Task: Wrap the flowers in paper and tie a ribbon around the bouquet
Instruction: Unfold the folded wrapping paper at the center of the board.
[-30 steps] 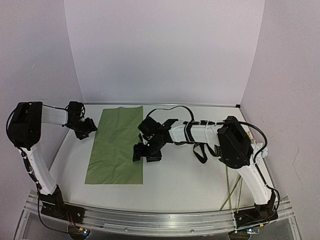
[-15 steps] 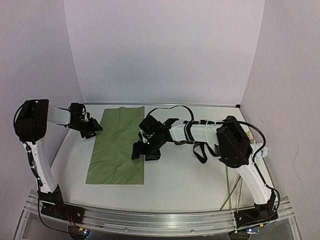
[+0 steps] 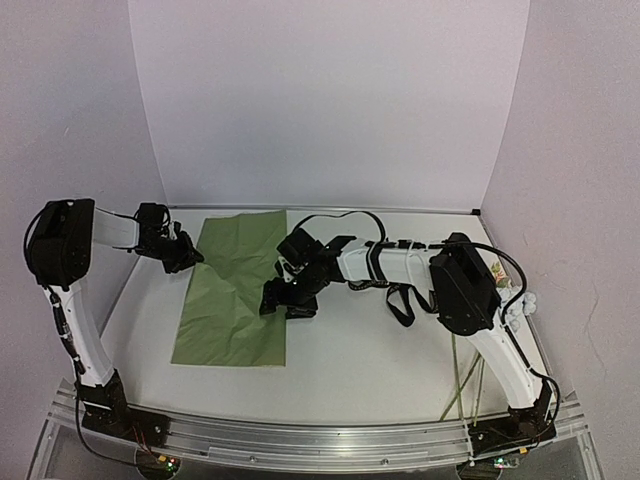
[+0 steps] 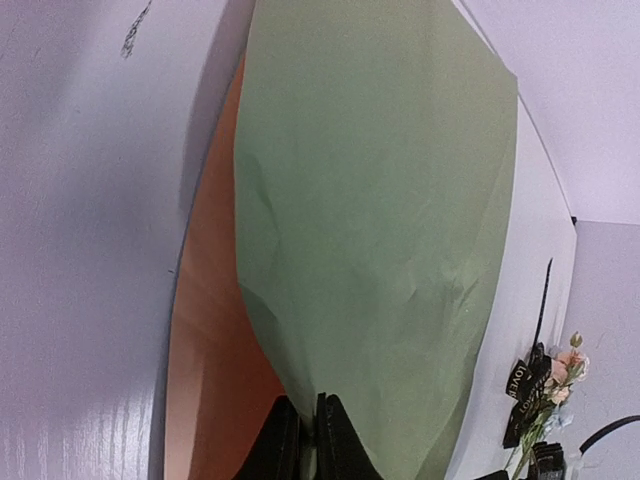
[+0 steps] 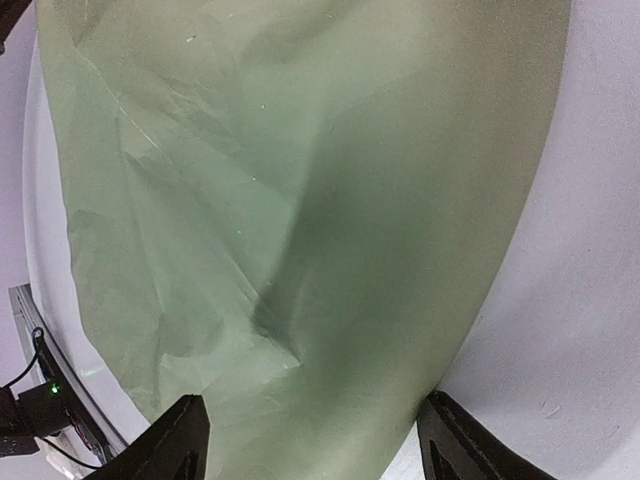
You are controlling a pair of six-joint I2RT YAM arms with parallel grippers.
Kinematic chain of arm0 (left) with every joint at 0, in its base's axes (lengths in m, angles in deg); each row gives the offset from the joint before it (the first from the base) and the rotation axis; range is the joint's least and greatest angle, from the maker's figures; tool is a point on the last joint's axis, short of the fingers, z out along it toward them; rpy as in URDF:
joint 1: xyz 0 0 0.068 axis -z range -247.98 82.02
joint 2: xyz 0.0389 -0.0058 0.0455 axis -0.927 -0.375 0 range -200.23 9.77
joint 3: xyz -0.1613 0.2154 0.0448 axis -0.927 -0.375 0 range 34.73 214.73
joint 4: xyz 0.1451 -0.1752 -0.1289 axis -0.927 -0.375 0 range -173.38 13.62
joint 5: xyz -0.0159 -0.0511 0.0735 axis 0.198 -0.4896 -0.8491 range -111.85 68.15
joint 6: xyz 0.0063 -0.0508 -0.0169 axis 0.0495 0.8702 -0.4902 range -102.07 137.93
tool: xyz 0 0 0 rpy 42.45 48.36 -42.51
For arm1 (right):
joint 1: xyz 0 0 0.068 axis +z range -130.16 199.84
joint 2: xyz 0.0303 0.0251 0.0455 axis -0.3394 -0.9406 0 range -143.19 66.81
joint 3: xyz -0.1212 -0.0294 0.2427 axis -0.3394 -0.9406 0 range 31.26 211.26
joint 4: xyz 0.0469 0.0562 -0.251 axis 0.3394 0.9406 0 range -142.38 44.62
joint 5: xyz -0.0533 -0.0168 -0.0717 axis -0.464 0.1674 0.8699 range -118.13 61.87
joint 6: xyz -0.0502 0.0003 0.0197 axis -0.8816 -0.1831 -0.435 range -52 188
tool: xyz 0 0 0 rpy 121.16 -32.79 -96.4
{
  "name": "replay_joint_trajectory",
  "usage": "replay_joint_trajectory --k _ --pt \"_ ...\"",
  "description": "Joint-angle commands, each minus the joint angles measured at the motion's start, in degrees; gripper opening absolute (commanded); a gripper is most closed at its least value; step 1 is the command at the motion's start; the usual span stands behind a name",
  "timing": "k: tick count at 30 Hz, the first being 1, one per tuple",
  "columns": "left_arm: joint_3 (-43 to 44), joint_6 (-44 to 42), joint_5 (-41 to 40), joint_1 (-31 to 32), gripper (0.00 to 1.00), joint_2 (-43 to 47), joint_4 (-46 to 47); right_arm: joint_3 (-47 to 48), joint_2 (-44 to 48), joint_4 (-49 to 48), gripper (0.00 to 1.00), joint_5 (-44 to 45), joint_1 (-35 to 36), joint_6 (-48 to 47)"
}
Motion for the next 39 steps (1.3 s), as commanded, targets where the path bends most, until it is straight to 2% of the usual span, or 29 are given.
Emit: replay_joint_trajectory --k 1,3,6,10,15,21,25,28,33,36,39 --pt "0.5 1.4 2.2 0.3 0.04 6.8 -0.4 0.3 -3.6 1.8 0.74 0.1 -0.1 1.8" --pt "1.8 1.6 2.2 0.4 0.00 8.8 -2.8 0.1 -3.6 0.0 0.73 -1.7 0.0 3.6" --pt "5.7 1.5 0.6 1.0 0.00 11.8 -9.0 -0.1 -3.5 -3.4 0.72 -3.7 0.7 7.0" --pt "10.2 3.7 -2.1 3.0 0.00 15.3 -16.2 0.2 -2.5 -5.8 0.77 -5.1 1.1 8.0" --pt "18.9 6.6 -8.5 9.4 0.00 15.8 -26.7 -1.5 1.9 -6.2 0.83 -6.2 0.1 6.3" --pt "27.7 13.7 -17.1 17.6 0.00 11.4 -33.6 -18.1 18.5 -6.3 0.90 0.6 -4.0 -0.3" --pt "36.4 20.2 -25.6 24.4 0.00 5.0 -42.5 -28.1 28.2 -6.3 0.92 4.4 -8.2 -2.3" --pt "36.8 27.0 -29.0 29.5 0.00 2.9 -42.1 -31.1 33.0 -1.0 0.92 10.0 -10.9 -4.5" --pt "34.2 35.5 -36.2 37.1 0.00 0.7 -37.1 -35.5 38.0 5.2 0.97 22.9 -14.5 -18.0" --pt "38.2 37.5 -37.3 41.0 0.00 -3.0 -37.7 -35.8 36.1 5.8 0.98 26.1 -17.2 -24.3" --pt "42.2 40.2 -38.8 44.2 0.00 -6.1 -38.0 -34.3 31.9 6.4 0.98 24.8 -20.7 -25.4"
